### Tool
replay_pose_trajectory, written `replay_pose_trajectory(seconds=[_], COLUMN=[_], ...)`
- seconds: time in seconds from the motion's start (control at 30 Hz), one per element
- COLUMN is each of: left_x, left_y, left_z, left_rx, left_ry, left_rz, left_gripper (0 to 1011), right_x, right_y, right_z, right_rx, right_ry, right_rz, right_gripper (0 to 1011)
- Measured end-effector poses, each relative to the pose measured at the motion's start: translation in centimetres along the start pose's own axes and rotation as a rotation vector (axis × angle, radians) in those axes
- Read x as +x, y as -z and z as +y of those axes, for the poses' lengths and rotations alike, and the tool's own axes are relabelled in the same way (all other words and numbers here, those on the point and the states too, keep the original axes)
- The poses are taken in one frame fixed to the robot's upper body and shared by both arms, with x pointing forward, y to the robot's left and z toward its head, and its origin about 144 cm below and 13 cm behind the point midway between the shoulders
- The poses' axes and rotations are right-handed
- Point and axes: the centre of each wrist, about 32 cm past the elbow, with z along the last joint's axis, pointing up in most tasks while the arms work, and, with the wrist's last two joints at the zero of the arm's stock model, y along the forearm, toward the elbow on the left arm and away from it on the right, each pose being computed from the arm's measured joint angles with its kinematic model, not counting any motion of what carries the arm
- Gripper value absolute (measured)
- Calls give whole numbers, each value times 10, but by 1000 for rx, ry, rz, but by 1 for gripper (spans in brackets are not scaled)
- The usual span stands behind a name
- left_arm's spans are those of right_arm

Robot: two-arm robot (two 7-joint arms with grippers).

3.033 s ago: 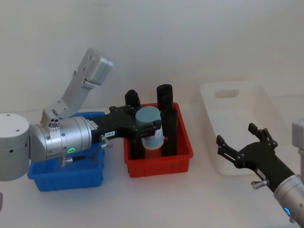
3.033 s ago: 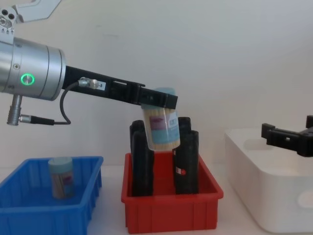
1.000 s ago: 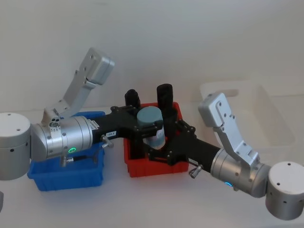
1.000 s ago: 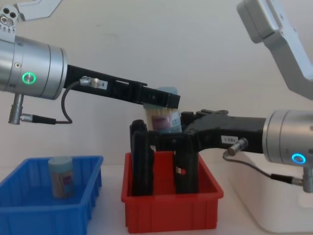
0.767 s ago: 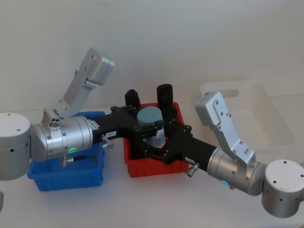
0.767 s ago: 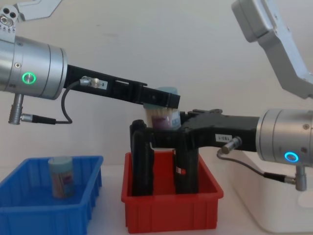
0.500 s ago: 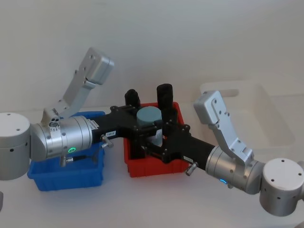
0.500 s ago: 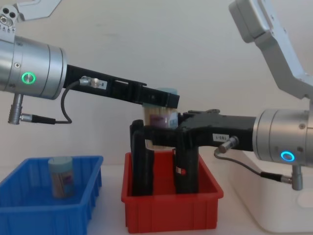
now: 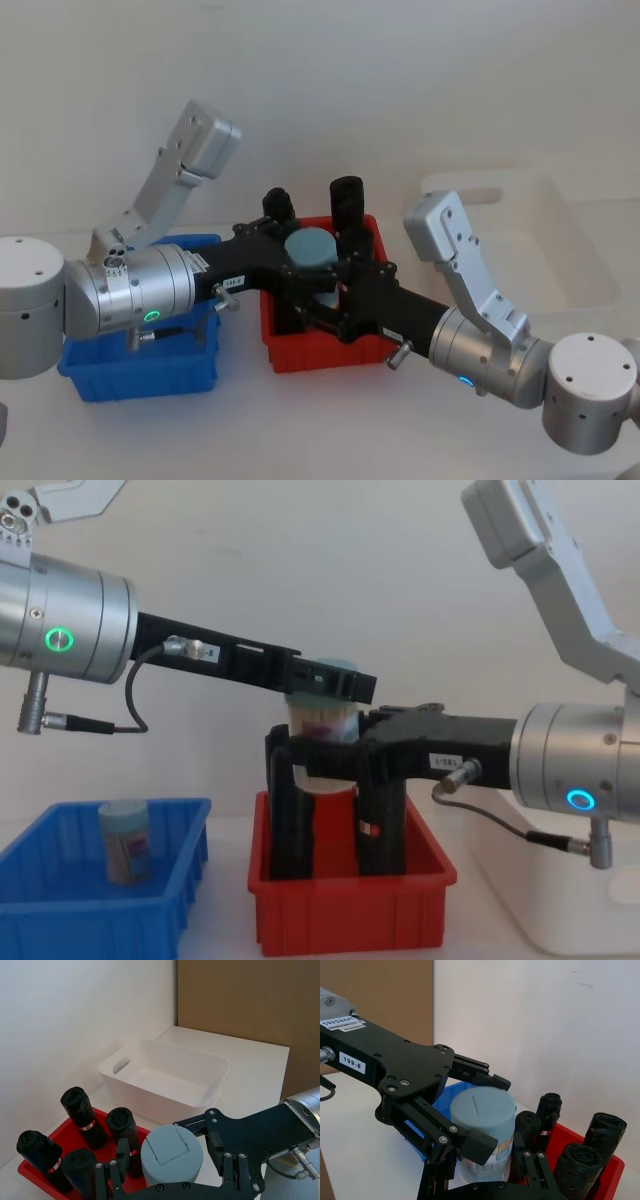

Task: Pick the cotton swabs from the blue box and place them into the white box.

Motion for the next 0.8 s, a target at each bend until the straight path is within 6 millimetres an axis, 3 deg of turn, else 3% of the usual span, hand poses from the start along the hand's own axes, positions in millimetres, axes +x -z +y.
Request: replay_pose_trajectory(seconds=[0.43,0.8], left_x=[0,0], left_y=[0,0], left_z=[0,0], left_rx=[0,0], left_ry=[0,0], left_rz=[0,0], left_gripper=[1004,1004], right_x=[3,12], right_y=[1,5], right_z=[-6,-27], right_rx=[-4,-1], right_ry=[40,154], right_rz=[-5,12], right_gripper=[665,665])
